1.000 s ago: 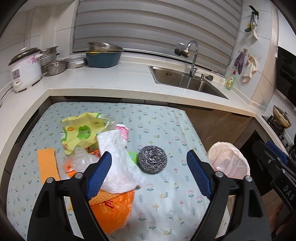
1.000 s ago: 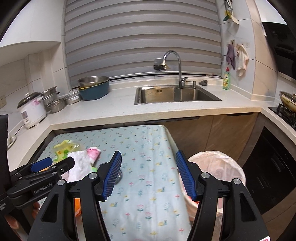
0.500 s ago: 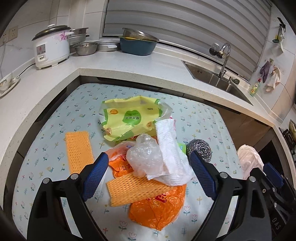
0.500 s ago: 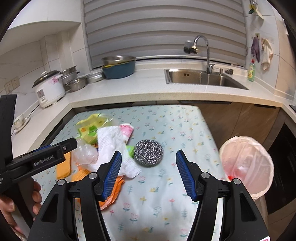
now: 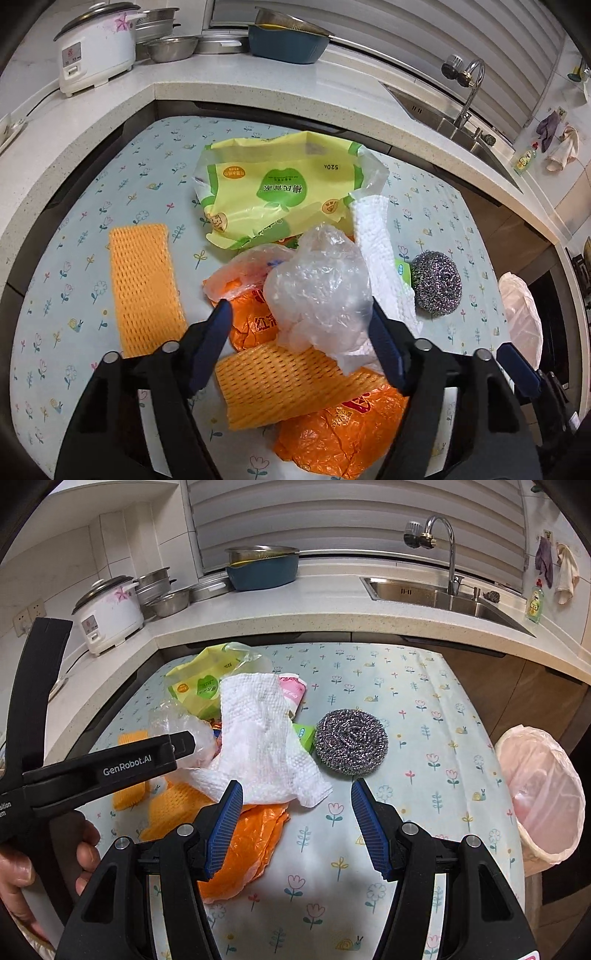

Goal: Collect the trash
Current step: 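Return both tools to the pile and reach toward the clear plastic bag and paper towel, then grasp the clear plastic bag with the left tool while the right tool grasps white paper towel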

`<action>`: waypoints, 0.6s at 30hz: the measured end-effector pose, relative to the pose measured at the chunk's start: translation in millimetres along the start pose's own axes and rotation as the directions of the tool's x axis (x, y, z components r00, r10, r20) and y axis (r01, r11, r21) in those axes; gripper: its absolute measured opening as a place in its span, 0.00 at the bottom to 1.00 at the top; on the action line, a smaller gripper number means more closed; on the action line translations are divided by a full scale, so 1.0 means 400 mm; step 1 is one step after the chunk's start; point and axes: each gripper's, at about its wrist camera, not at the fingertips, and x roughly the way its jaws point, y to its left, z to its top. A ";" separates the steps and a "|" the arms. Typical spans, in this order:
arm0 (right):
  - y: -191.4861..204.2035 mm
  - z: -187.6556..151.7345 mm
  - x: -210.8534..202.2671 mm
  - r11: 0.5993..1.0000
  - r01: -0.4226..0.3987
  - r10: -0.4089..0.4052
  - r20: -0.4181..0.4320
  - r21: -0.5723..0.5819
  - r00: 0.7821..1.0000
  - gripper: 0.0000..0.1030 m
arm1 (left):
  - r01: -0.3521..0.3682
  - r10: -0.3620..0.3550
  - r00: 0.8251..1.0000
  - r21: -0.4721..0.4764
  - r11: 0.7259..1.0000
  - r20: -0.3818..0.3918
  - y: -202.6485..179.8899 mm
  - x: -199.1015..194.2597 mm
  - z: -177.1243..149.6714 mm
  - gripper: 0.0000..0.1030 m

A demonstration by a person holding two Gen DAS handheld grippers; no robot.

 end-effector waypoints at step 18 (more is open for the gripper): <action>0.055 0.004 0.128 0.995 -0.104 0.103 -0.091 -0.006 0.991 0.35 | 0.032 -0.032 0.999 -0.011 0.999 -0.003 0.027 -0.009 0.007 0.10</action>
